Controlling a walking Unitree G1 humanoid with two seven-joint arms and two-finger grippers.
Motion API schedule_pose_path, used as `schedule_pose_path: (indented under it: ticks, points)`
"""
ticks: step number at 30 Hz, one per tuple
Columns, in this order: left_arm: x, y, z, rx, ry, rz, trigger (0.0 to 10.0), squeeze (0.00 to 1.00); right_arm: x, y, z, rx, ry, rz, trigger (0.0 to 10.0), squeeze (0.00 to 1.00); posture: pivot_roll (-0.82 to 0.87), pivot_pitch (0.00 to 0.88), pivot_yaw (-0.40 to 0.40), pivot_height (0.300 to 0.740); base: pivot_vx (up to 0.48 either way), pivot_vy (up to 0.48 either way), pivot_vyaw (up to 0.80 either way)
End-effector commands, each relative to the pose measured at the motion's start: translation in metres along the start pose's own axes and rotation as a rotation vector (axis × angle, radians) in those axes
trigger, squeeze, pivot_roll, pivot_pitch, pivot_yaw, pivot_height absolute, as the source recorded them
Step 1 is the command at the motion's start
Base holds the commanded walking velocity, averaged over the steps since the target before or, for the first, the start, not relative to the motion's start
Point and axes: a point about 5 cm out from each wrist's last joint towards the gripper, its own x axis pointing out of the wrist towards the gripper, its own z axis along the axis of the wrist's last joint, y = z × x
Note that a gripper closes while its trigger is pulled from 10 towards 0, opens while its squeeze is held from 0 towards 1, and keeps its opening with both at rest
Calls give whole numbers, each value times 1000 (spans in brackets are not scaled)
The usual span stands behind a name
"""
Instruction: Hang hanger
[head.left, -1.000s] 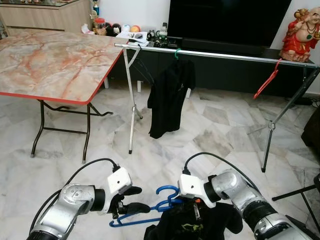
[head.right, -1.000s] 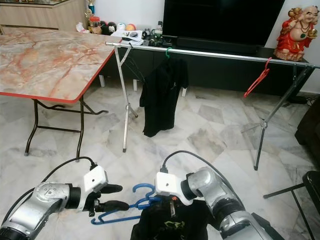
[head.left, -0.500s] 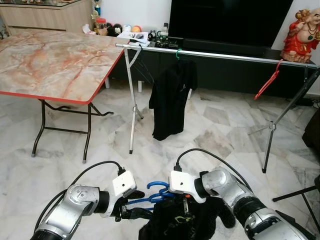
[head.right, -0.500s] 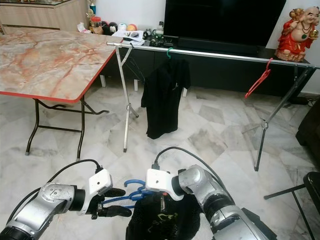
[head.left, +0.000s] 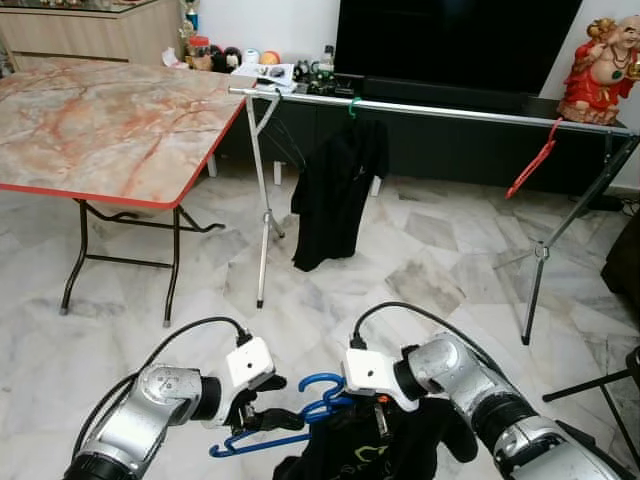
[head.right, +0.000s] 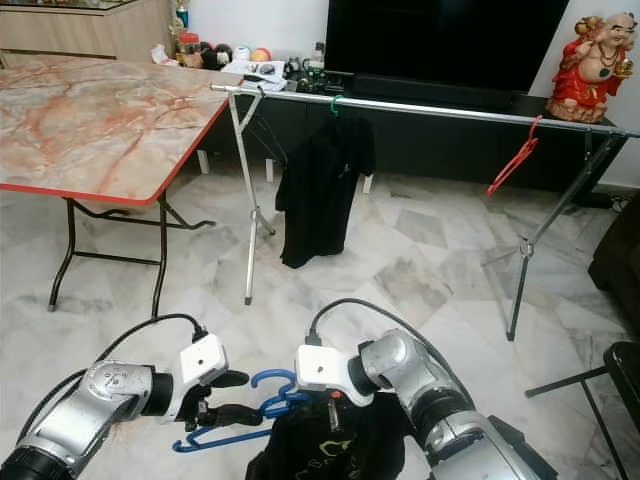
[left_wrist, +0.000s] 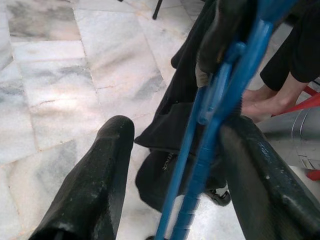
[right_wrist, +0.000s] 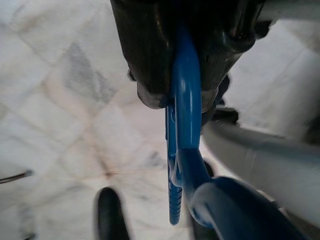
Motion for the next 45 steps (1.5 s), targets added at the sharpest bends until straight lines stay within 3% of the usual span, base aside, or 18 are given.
schedule_pose_path:
  ticks: [1,5,11,19,21,23,45]
  points:
    - [2,0,2,17,7,-8,10000,0,-4,-11,12,-17,-29,-70,10000,0,158,15,-101,740,0,0,0]
    - [3,0,3,19,2,-9,10000,0,0,-13,14,-10,-37,-118,10000,0,161,16,-101,740,0,0,0]
    - [4,3,1,26,17,23,10000,0,4,-6,20,2,-118,-5,10000,0,165,18,-100,740,0,0,0]
    - [7,2,4,25,8,14,10000,0,4,-6,20,1,-110,0,10000,0,163,16,-101,740,0,0,0]
    - [7,3,5,27,4,12,3059,0,4,-6,19,1,-109,3,10000,0,161,14,-100,740,0,0,0]
    - [7,4,6,29,0,12,0,0,3,-6,18,3,-107,7,10000,0,161,14,-100,740,0,0,0]
    - [8,2,9,29,-19,-1,0,0,5,-3,15,18,-92,23,10000,0,165,16,-100,740,0,0,0]
